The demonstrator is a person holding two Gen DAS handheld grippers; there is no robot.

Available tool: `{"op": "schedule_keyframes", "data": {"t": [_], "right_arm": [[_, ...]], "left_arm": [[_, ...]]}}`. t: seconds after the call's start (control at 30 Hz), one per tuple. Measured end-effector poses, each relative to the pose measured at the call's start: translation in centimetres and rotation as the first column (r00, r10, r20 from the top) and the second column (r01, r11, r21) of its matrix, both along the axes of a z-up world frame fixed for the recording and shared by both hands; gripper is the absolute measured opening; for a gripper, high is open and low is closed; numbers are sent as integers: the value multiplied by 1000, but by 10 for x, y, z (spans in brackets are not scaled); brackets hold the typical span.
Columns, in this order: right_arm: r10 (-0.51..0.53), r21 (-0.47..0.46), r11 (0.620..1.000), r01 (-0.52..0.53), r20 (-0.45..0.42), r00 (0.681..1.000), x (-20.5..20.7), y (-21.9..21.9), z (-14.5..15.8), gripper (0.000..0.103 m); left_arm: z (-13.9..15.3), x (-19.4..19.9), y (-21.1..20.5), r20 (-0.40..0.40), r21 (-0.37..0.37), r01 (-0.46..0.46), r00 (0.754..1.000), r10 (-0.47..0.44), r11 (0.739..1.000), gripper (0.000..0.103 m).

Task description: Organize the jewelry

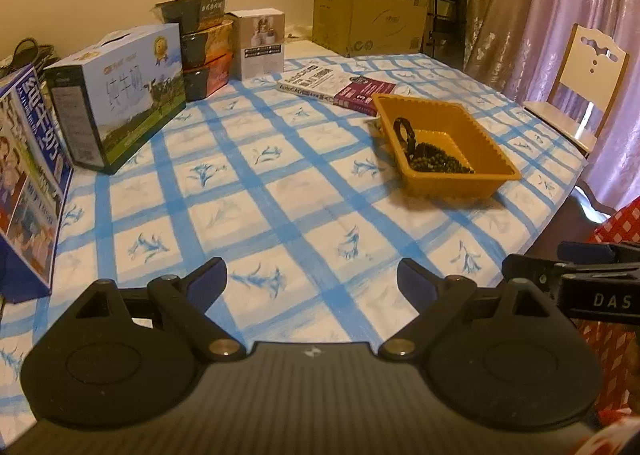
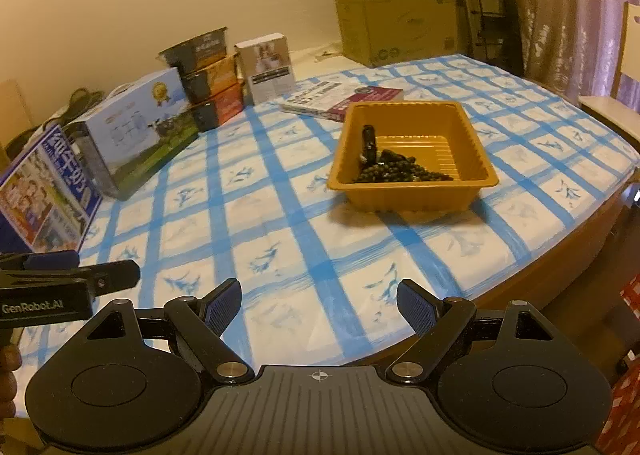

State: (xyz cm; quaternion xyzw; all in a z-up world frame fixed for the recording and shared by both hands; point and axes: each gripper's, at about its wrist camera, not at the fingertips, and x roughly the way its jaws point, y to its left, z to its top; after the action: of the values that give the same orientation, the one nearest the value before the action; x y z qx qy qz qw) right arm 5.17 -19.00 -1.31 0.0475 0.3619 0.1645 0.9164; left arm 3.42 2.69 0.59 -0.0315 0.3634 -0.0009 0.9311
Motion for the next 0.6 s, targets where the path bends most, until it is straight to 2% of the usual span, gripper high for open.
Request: {"op": "schedule_keyframes", "data": {"t": [0.6], "right_arm": [[15,7,1000,-15,-9,1000,-11,-1,-2,85]], "left_arm": [[1,-11,-10,-11,30,31,999,-31,999,91]]}}
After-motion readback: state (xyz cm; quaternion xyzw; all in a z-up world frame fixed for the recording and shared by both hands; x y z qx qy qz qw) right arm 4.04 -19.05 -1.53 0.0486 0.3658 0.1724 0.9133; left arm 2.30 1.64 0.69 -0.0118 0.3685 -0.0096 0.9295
